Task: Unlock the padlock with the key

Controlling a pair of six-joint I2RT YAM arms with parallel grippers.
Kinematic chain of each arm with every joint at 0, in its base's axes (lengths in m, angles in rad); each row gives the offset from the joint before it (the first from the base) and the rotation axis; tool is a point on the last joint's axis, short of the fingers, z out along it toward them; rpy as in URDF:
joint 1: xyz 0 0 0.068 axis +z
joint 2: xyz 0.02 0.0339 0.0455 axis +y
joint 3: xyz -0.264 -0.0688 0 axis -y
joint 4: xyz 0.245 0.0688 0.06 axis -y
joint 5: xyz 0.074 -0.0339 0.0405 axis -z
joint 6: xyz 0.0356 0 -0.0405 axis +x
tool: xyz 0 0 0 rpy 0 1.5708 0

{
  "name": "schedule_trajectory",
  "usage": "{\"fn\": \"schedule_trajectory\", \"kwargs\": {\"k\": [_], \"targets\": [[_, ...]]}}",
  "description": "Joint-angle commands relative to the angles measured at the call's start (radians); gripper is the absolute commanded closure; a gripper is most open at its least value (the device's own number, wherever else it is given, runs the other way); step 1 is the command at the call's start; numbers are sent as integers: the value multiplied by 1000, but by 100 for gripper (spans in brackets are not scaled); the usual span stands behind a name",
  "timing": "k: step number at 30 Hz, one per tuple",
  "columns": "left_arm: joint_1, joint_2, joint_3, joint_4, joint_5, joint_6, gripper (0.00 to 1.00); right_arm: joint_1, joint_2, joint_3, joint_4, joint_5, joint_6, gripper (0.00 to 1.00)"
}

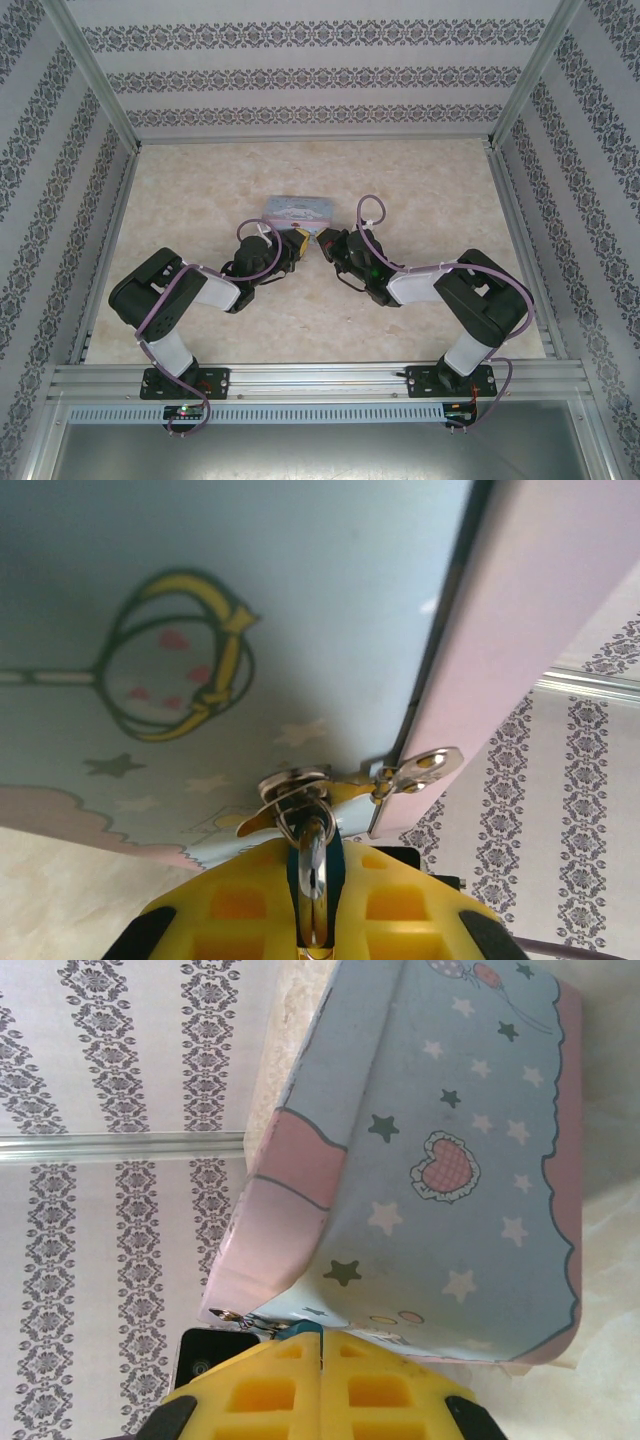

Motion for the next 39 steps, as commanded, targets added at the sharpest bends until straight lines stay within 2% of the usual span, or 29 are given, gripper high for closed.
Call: {"fn": "schedule_trajectory", "kwargs": {"k": [1, 18, 29, 39], "targets": [[-57, 2, 34, 103, 195, 0, 100, 55, -1, 24, 153, -68, 24, 100], [-56, -12, 34, 92, 192, 2, 100, 81, -18, -13, 169, -6, 66, 100], [-56, -54, 15, 58, 220, 20, 100, -40, -78, -70, 148, -72, 39, 100], [-56, -66, 11, 43, 219, 26, 100, -83, -81, -86, 149, -100, 37, 100]]}}
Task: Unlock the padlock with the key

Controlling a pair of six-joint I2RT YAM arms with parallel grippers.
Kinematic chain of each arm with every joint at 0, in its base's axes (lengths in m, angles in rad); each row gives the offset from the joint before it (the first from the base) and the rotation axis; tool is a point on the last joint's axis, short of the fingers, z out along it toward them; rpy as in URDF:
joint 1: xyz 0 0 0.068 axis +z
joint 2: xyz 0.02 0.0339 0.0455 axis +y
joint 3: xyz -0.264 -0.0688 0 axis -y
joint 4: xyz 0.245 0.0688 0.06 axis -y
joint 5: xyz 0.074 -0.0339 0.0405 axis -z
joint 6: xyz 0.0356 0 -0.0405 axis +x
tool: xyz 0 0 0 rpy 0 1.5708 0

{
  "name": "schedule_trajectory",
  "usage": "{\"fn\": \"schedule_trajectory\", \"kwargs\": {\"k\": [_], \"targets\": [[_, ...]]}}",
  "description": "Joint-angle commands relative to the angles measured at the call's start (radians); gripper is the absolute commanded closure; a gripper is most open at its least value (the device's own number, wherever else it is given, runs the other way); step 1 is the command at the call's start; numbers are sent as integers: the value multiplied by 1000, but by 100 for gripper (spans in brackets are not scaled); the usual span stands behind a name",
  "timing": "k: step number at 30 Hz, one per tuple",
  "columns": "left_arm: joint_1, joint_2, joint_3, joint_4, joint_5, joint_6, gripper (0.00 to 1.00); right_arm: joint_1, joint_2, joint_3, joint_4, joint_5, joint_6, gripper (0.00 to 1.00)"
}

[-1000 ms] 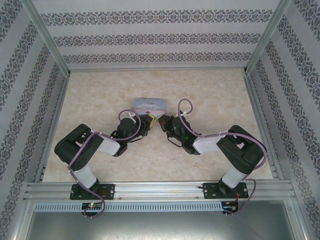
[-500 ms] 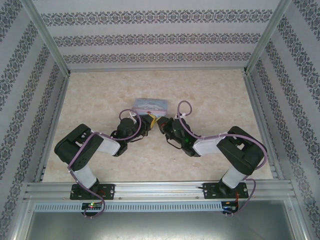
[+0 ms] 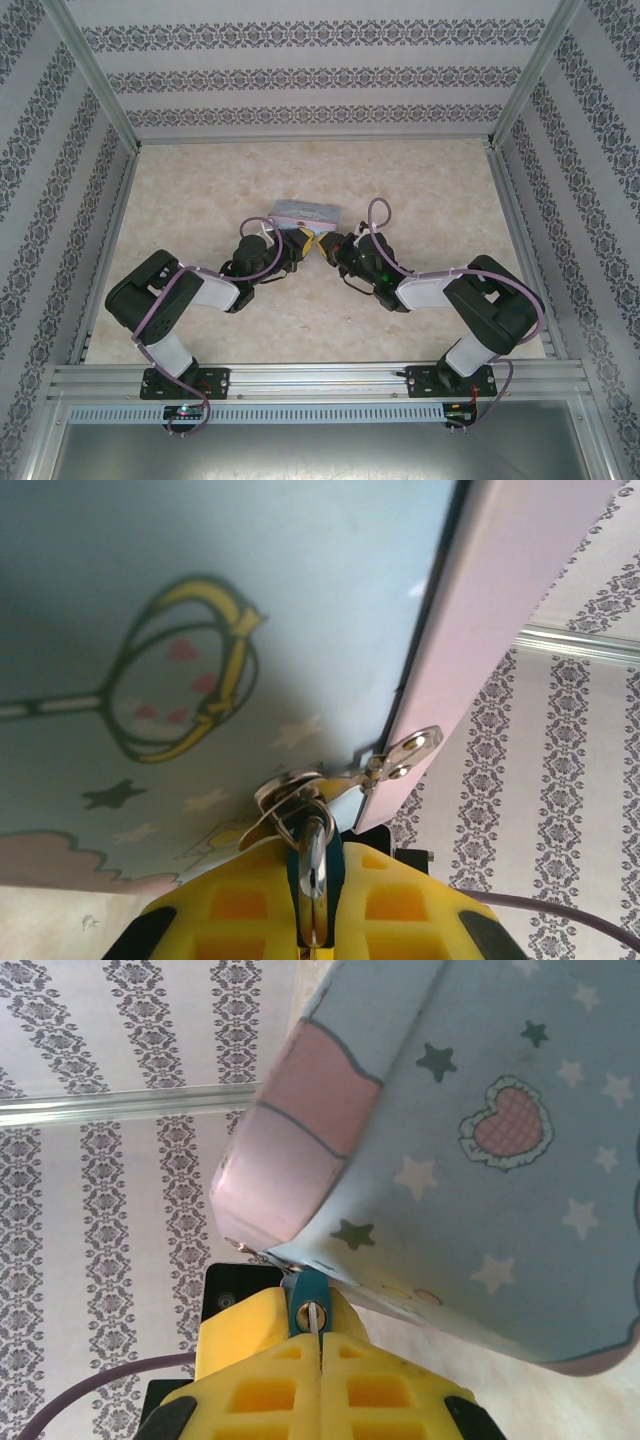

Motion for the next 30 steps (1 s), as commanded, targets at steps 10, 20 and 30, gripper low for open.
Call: {"fn": "schedule_trajectory", "kwargs": {"k": [10, 20, 30], "targets": [[-54, -49, 6, 19, 145, 33, 100, -73, -22, -9, 59, 36, -19, 100], [-54, -54, 2, 18, 146, 37, 100, -83, -19, 1, 57, 29, -19, 100], [-53, -31, 1, 46, 163, 43, 100, -68, -50, -11, 62, 16, -12, 100]]}}
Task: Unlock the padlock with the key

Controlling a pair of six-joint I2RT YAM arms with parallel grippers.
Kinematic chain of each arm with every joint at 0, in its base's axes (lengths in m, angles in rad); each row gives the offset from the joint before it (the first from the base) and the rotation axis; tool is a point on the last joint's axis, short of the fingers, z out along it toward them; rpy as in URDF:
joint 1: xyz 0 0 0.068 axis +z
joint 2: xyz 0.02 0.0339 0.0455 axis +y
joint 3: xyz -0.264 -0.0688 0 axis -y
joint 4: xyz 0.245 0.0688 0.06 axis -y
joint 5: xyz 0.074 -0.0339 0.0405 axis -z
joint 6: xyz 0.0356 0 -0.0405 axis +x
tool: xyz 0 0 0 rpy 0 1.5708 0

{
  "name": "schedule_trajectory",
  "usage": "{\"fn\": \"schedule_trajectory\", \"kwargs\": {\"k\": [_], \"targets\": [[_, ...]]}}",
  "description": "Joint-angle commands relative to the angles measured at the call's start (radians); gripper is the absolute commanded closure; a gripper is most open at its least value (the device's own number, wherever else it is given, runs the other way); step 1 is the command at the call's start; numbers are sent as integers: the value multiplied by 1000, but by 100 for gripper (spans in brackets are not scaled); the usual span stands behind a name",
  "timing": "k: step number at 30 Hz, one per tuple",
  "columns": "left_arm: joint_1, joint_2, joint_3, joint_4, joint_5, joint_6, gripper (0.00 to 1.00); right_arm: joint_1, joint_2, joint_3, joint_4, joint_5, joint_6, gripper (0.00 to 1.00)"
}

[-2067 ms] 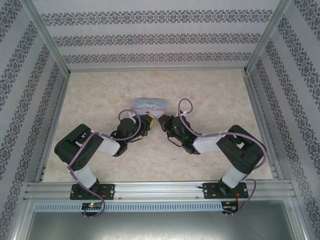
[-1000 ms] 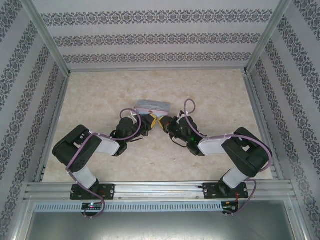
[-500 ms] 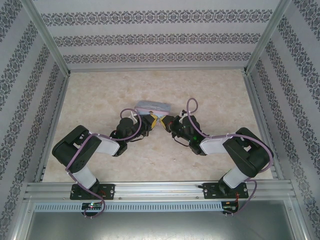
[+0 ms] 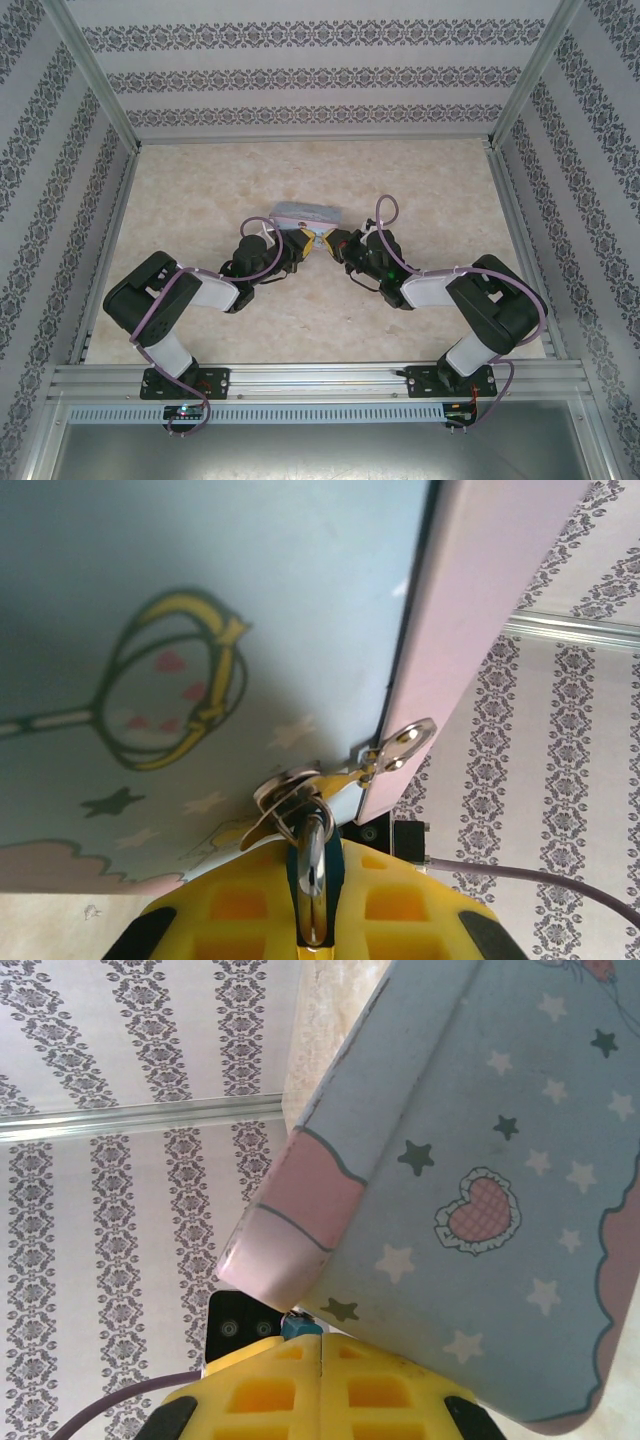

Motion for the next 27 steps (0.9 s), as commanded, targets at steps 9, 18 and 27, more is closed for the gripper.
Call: {"fn": "schedule_trajectory", "kwargs": {"k": [9, 18, 27], "targets": [[-48, 28, -18, 152, 128, -40, 100, 9, -111, -58, 30, 91, -2, 100], [-48, 27, -27, 205, 89, -74, 100, 35, -134, -89, 20, 127, 15, 100], [-48, 11, -54, 192, 72, -71, 100, 40, -117, -113, 26, 148, 17, 100]]}}
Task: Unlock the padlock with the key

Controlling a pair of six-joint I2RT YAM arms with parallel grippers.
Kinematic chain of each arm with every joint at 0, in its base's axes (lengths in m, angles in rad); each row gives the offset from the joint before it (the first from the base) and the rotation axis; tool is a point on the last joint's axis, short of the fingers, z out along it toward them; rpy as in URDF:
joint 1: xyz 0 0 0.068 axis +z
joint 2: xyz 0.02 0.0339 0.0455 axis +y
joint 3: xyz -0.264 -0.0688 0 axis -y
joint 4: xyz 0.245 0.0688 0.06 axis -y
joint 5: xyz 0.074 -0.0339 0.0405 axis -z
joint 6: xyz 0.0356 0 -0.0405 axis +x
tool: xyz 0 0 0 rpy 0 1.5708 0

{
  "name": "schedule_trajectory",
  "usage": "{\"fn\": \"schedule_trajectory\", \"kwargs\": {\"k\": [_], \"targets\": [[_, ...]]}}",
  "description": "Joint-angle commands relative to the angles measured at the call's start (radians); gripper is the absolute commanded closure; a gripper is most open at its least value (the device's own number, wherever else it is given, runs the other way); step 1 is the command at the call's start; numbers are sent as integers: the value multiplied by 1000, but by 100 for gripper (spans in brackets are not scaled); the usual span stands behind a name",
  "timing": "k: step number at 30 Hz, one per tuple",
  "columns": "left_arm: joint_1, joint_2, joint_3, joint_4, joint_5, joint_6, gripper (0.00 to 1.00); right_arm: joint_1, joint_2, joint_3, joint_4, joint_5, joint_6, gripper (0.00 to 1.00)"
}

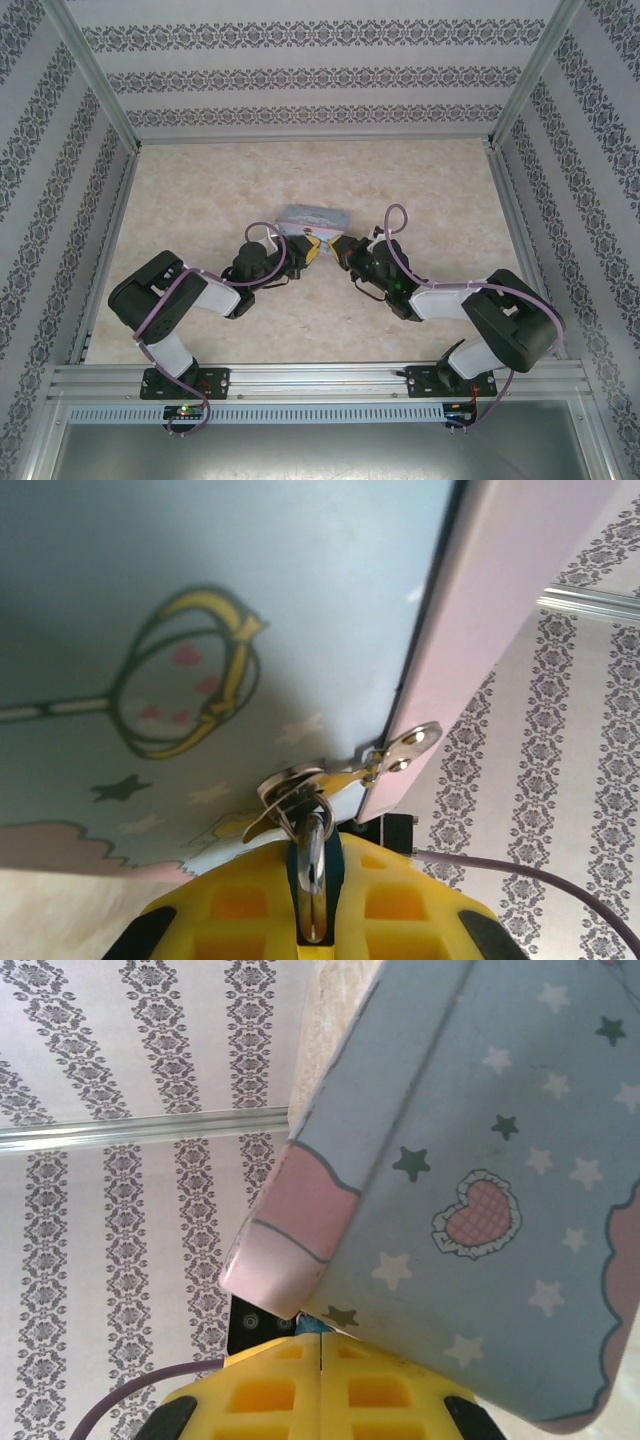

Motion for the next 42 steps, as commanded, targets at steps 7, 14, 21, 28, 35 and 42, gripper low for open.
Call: {"fn": "schedule_trajectory", "kwargs": {"k": [7, 14, 21, 28, 35, 42], "targets": [[-18, -19, -9, 71, 28, -8, 100, 6, -50, -36, -2, 96, -11, 100], [-18, -29, -10, 60, 31, -5, 100, 22, -113, -35, -89, 115, -39, 100], [-18, -30, -7, 57, 31, -4, 100, 40, -80, -15, -84, 108, -35, 100], [-18, -26, -4, 59, 31, -5, 100, 64, -32, 11, -73, 105, -28, 100], [-18, -20, -1, 61, 36, -8, 100, 69, -18, 17, -64, 112, -24, 100], [-18, -8, 0, 75, 42, -13, 100, 68, -16, 26, -67, 115, -24, 100]]}}
